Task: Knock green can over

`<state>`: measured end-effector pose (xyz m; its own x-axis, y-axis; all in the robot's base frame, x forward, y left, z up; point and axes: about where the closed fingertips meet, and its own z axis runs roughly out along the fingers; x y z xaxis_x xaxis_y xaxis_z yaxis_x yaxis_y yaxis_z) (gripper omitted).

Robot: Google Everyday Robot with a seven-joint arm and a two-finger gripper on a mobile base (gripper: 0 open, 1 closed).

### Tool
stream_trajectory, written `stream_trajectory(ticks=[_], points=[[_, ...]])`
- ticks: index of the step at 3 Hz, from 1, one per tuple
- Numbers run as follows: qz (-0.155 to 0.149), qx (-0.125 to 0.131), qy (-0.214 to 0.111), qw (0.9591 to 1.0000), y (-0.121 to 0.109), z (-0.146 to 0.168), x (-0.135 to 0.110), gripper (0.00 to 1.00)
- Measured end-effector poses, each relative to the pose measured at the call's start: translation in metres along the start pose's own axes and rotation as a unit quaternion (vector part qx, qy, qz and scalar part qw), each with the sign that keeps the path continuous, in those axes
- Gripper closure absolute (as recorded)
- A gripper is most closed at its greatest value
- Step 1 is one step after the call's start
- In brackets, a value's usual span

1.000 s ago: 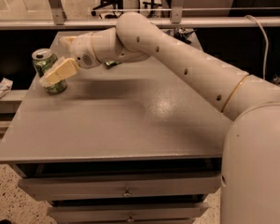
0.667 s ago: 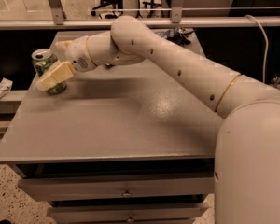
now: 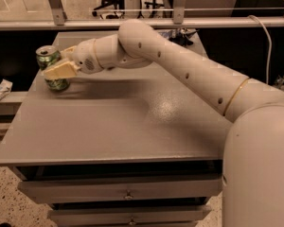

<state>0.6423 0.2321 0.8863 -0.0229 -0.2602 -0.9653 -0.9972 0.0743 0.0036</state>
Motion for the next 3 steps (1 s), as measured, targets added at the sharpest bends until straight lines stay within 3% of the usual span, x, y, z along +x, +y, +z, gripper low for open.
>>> stream_trajectory(ticks=[2,3], points=[[0.010,0.045,-0.003,0.9989,-0.021,-0.056,-0.003,0.94],[0.015,0.076,0.007,0.9970,-0.028,-0.108,-0.004,1.00]])
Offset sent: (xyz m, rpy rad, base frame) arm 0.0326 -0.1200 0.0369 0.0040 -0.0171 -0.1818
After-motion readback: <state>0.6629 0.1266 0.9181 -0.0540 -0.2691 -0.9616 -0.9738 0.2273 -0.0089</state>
